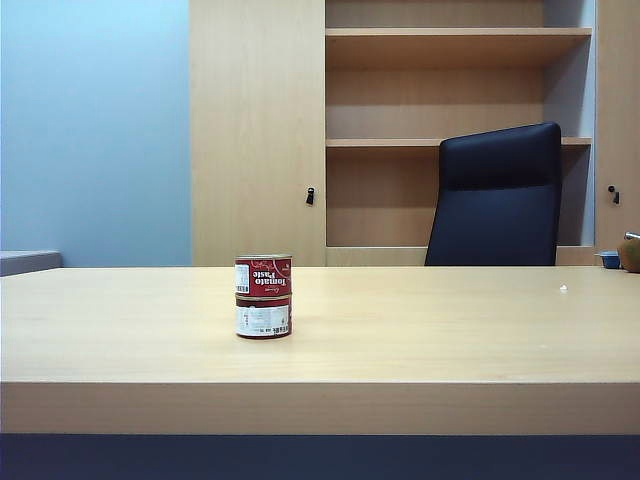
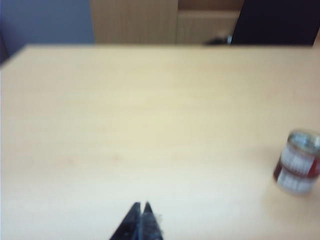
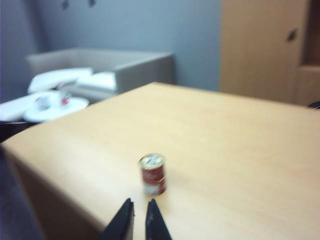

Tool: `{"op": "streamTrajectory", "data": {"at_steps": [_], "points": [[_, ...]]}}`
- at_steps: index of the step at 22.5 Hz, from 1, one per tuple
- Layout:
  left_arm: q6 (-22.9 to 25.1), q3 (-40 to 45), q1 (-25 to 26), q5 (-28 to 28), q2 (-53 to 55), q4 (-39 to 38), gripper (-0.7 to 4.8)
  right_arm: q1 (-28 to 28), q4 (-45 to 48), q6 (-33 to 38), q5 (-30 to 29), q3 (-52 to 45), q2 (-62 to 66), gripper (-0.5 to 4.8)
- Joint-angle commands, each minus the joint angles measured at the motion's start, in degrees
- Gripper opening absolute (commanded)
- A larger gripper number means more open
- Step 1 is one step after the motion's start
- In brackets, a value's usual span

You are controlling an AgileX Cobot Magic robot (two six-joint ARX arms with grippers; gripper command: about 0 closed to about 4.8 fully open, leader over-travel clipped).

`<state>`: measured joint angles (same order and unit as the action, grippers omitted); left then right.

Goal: Stack a can of tomatoes on the right onto the can of tomatoes on the left.

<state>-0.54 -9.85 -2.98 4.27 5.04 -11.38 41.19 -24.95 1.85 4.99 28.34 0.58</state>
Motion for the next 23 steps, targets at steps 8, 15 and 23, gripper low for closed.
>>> {"op": "streamTrajectory", "data": {"at_steps": [8,15,23], "points": [[-0.02,9.31,0.04,-1.14,-0.76,7.63,-0.05,-0.02,21.88,0.15,-3.8,-17.33,-0.07,0.53],[-0.13,9.31,0.04,-1.68,-0.79,5.18,-0.05,0.0,25.35,0.15,-4.09,-28.39,-0.15,0.53],[-0.13,9.31,0.02,-1.66,-0.79,4.63,-0.05,-0.11,14.43,0.02,-3.65,-28.11,0.02,0.53]]}}
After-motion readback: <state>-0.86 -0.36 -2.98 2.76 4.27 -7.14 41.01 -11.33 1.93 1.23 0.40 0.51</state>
